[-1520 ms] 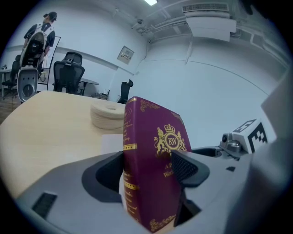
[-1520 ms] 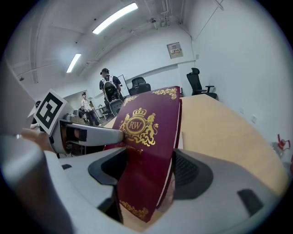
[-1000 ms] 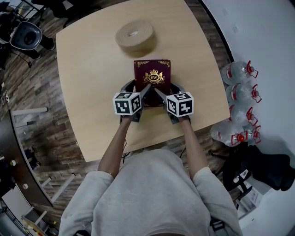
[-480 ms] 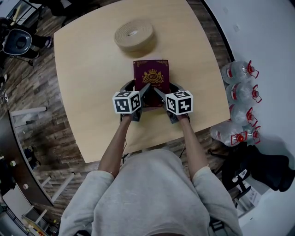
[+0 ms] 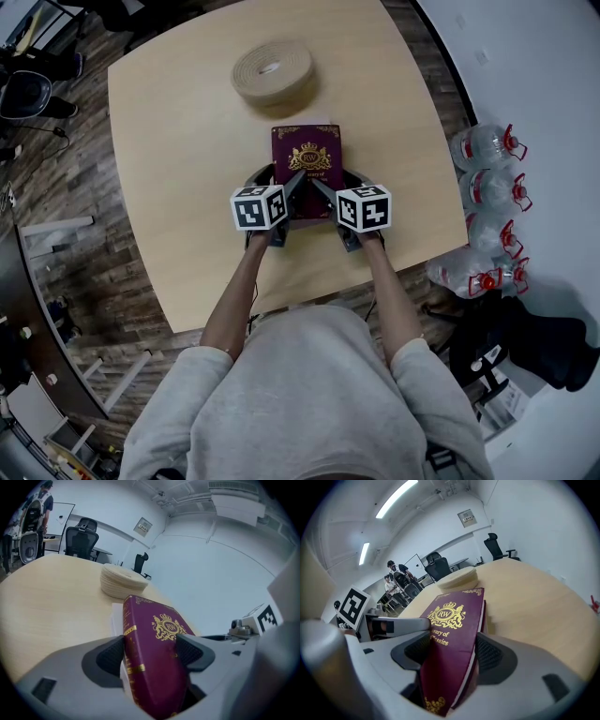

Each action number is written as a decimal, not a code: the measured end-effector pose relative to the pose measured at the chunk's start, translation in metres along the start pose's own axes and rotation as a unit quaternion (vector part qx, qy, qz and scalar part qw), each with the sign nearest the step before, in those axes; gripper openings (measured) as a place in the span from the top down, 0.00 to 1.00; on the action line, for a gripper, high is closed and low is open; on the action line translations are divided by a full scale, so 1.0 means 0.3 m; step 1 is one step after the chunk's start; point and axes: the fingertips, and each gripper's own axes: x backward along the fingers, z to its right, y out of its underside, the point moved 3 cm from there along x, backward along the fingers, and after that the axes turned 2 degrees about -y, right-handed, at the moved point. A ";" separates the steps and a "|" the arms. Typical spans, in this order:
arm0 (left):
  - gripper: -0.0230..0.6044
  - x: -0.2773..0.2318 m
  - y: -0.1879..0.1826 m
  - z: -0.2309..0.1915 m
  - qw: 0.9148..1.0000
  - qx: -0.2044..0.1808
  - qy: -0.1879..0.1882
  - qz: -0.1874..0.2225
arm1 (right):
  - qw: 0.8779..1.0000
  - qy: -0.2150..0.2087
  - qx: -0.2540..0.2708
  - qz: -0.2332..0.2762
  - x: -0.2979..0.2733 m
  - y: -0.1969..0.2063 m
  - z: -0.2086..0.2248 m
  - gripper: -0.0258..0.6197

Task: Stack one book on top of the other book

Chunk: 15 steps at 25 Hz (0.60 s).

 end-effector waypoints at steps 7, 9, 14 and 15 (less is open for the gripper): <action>0.41 -0.003 0.001 0.000 1.000 -0.002 0.000 0.002 | 1.000 0.000 -0.002 0.004 -0.002 0.002 0.003 0.49; 0.41 -0.003 -0.002 -0.002 1.000 -0.003 0.000 0.001 | 1.000 0.000 -0.003 0.005 -0.003 -0.001 0.002 0.49; 0.41 0.000 -0.009 0.001 1.000 -0.019 0.006 -0.001 | 1.000 0.001 0.000 0.013 0.001 -0.002 0.003 0.49; 0.41 0.002 -0.013 0.001 1.000 -0.025 0.006 -0.002 | 1.000 0.004 0.003 0.014 0.002 -0.006 0.003 0.48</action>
